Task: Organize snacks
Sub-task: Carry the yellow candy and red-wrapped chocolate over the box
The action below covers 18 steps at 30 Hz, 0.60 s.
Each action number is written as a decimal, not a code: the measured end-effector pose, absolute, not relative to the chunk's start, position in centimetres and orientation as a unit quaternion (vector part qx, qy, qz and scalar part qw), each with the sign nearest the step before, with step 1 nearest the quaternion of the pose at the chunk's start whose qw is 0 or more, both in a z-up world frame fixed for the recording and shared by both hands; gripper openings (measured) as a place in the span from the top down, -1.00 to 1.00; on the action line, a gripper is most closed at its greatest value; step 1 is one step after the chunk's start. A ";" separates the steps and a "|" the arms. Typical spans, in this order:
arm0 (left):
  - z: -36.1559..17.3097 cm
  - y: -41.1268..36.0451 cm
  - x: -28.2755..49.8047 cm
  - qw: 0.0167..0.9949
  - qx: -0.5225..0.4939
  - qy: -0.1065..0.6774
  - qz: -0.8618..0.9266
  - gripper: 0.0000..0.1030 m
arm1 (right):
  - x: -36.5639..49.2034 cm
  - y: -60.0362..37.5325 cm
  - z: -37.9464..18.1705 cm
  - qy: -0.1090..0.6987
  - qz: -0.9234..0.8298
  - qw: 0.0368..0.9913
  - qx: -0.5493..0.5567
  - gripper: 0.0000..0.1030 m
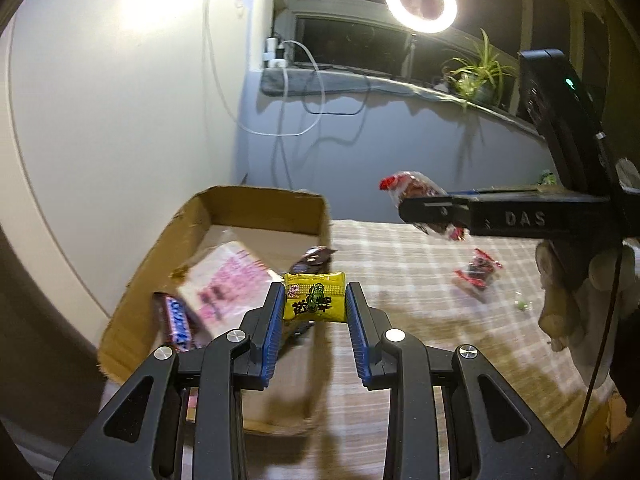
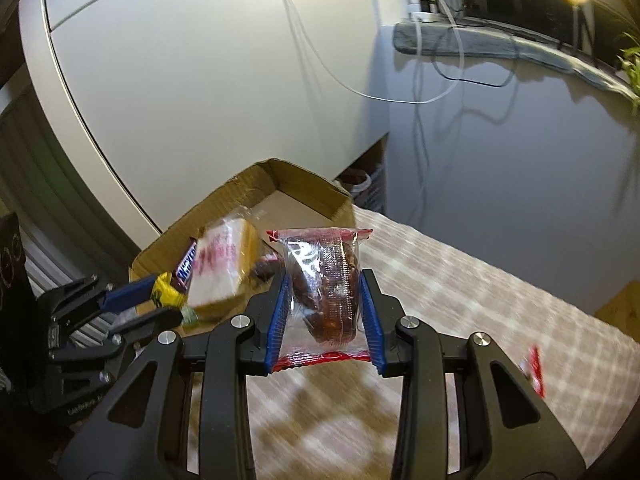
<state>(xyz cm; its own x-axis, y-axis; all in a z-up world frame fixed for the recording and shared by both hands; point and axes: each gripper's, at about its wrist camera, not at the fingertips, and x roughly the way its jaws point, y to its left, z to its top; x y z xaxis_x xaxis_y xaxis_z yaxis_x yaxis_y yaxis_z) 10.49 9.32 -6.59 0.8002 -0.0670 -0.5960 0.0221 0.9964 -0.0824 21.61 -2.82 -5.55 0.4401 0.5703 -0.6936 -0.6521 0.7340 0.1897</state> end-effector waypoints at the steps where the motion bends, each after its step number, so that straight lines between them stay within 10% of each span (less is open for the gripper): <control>1: -6.7 9.8 10.5 0.948 -0.038 0.316 -0.020 0.43 | 22.0 -1.9 -5.6 0.387 0.364 0.845 -0.056 0.31; 18: -8.6 13.0 11.1 0.942 -0.054 0.332 0.002 0.43 | 25.4 5.7 -7.4 0.402 0.385 0.826 -0.089 0.31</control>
